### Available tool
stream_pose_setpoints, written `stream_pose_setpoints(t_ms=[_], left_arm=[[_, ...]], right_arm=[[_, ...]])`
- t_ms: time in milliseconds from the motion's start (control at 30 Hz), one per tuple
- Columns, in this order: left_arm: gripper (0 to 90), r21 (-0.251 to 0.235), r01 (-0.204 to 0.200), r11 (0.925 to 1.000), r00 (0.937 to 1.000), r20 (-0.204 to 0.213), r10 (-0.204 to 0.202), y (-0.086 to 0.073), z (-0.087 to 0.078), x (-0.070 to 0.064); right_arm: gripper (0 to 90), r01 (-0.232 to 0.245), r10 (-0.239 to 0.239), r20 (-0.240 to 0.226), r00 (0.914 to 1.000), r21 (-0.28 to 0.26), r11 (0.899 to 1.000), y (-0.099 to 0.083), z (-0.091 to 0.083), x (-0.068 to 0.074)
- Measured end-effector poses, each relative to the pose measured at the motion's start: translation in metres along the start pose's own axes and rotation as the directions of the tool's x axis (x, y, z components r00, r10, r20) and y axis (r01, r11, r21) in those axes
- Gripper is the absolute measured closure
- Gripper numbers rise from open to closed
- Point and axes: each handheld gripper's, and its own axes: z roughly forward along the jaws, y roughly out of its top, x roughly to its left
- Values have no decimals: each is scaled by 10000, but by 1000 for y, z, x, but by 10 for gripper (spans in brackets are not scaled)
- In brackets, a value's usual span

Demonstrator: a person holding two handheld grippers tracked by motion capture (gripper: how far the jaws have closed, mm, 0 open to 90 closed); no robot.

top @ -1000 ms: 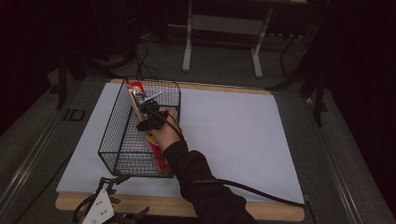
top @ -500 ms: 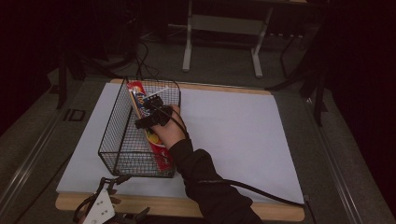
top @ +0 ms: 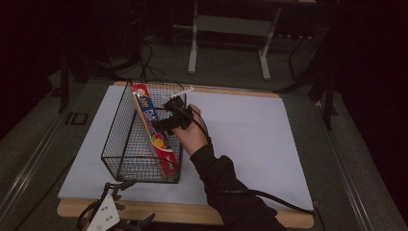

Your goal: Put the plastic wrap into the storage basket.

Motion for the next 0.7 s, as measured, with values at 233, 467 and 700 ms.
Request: stream_pose_setpoints(t_ms=[233,467,700], left_arm=[[2,-58,109,9999,9999,18,-109,0,0,1],[2,10,86,10000,10000,20,-86,0,1,1],[2,-10,152,9999,9999,8,-152,0,1,1]], right_arm=[[130,68,-62,220,9997,-268,9996,-8,-26,-16],[132,-66,79,334,9994,-377,9993,-21,-42,-28],[133,-202,232,580,9980,-511,9985,-40,-58,-42]])
